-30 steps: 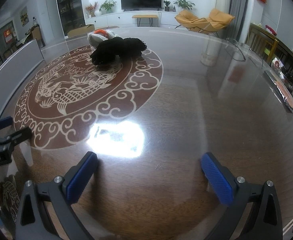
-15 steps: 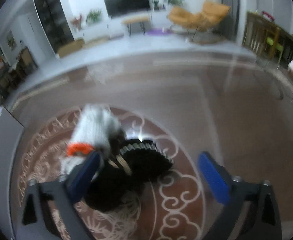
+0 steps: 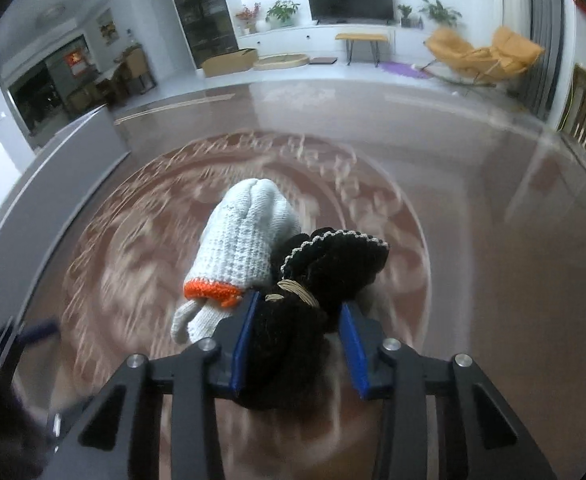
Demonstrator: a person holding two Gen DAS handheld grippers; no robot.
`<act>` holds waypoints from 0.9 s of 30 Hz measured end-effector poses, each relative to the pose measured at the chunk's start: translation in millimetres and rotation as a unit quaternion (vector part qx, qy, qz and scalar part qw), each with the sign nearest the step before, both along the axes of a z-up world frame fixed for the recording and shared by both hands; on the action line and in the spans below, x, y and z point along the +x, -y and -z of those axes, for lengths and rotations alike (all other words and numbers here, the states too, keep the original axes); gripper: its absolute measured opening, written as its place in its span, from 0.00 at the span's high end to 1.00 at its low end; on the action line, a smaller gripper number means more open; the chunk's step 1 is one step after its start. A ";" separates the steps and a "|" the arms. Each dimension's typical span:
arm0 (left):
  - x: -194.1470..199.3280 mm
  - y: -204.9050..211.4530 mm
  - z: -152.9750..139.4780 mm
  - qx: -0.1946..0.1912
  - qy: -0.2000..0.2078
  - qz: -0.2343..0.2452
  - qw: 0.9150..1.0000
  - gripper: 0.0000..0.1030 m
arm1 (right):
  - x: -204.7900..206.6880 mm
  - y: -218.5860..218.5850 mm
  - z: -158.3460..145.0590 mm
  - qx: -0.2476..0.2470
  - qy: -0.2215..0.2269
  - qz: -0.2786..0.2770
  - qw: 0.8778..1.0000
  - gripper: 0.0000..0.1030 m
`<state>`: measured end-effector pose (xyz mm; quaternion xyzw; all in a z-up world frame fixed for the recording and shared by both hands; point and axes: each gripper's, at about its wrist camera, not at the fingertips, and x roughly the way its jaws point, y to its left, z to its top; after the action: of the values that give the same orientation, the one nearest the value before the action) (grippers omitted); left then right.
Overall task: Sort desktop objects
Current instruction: 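Grasp the black knit glove with the right gripper while the left gripper grasps the white knit glove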
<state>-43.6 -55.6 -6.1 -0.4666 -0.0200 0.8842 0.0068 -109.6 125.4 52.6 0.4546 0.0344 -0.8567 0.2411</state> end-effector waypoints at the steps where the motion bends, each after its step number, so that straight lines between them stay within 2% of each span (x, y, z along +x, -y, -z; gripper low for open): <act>1: -1.9 2.2 -4.3 0.038 -0.002 0.005 0.999 0.00 | 14.0 -11.5 0.1 -0.016 0.011 -0.003 1.000 0.59; 2: -3.6 4.3 -10.2 0.076 -0.007 0.004 0.997 0.00 | 20.4 -17.7 0.2 -0.026 0.016 -0.002 1.000 0.57; 4: -9.8 4.0 -23.4 0.126 -0.021 -0.006 0.992 0.00 | 37.6 -34.3 0.5 -0.054 0.026 0.005 0.998 0.56; 7: -33.6 -11.7 -43.5 0.171 -0.034 -0.003 0.985 0.00 | 51.3 -48.9 2.1 -0.073 0.032 0.012 0.997 0.56; 12: -86.2 -64.3 -44.6 0.157 -0.004 0.024 0.987 0.00 | 65.3 -55.6 -2.4 -0.069 0.019 0.012 0.997 0.49; 15: -103.2 -90.1 -28.3 0.097 0.028 0.024 0.995 0.01 | 61.5 -62.4 -11.9 -0.066 0.005 0.013 0.998 0.40; 16: -102.1 -90.6 -22.9 0.088 0.030 0.021 0.995 0.19 | 64.8 -66.8 -14.8 -0.062 -0.002 0.015 0.998 0.37; 17: -100.5 -87.0 -17.0 0.100 0.036 0.023 0.994 0.38 | 67.0 -70.3 -17.3 -0.059 -0.006 0.016 0.998 0.37; 19: -93.9 -74.8 -13.3 0.129 0.032 0.022 0.991 0.51 | 70.4 -77.3 -22.3 -0.053 -0.012 0.013 0.998 0.36; 20: -90.1 -70.2 -15.0 0.129 0.024 0.018 0.991 0.59 | 70.3 -77.3 -23.6 -0.049 -0.014 0.011 0.999 0.36; 23: -73.9 -52.0 -20.2 0.130 0.011 0.017 0.991 0.65 | 67.3 -70.8 -24.6 -0.060 0.001 -0.002 0.998 0.36; 26: -52.0 -36.2 -27.0 0.106 -0.003 0.015 0.994 0.65 | 62.2 -51.6 -20.0 -0.086 0.027 -0.008 0.996 0.36; 27: -45.0 -29.9 -27.6 0.097 -0.002 0.012 0.995 0.65 | 57.1 -40.5 -15.4 -0.079 0.037 -0.005 0.996 0.36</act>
<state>-88.6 -25.7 21.5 -0.4625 -0.1002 0.8787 0.0623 -52.5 165.9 68.0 0.4653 -0.0403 -0.8380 0.2821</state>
